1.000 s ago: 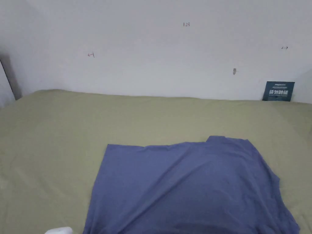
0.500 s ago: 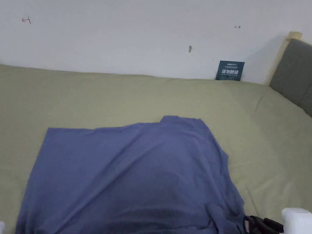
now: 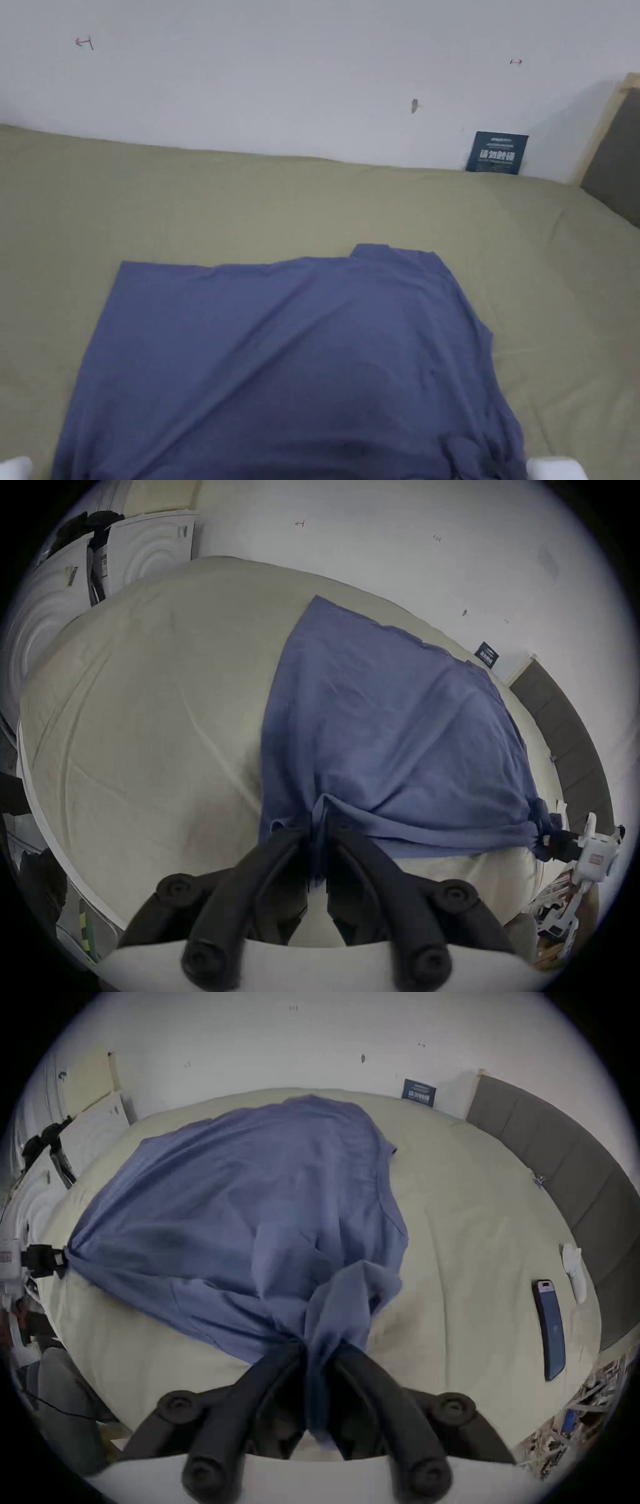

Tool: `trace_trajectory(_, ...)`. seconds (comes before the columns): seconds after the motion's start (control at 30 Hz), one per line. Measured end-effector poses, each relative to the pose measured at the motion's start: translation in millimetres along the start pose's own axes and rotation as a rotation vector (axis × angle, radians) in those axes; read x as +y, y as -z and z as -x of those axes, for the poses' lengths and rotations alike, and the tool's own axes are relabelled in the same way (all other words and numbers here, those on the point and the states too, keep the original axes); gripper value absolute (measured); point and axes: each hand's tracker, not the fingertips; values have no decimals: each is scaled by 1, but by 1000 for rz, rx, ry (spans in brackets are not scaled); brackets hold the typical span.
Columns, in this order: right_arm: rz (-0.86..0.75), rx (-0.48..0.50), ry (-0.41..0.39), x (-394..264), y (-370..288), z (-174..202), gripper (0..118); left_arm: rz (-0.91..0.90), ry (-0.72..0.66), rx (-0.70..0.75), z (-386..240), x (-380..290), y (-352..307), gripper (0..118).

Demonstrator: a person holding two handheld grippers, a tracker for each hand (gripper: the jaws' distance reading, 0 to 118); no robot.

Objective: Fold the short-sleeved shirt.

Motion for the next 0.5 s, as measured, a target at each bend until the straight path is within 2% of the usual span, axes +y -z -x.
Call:
trace_trajectory(0.13,-50,-47,-56,4,-19,12,5,-33,16,10,-6,-3,-7,10)
trace_trajectory(0.3,-138,-33,-7,21,-51,11,5,-72,95,7,-14,2,-25,10)
trace_trajectory(0.5,-144,-22,-18,64,-48,-5,5,-76,131,-43,-15,46,-25,10)
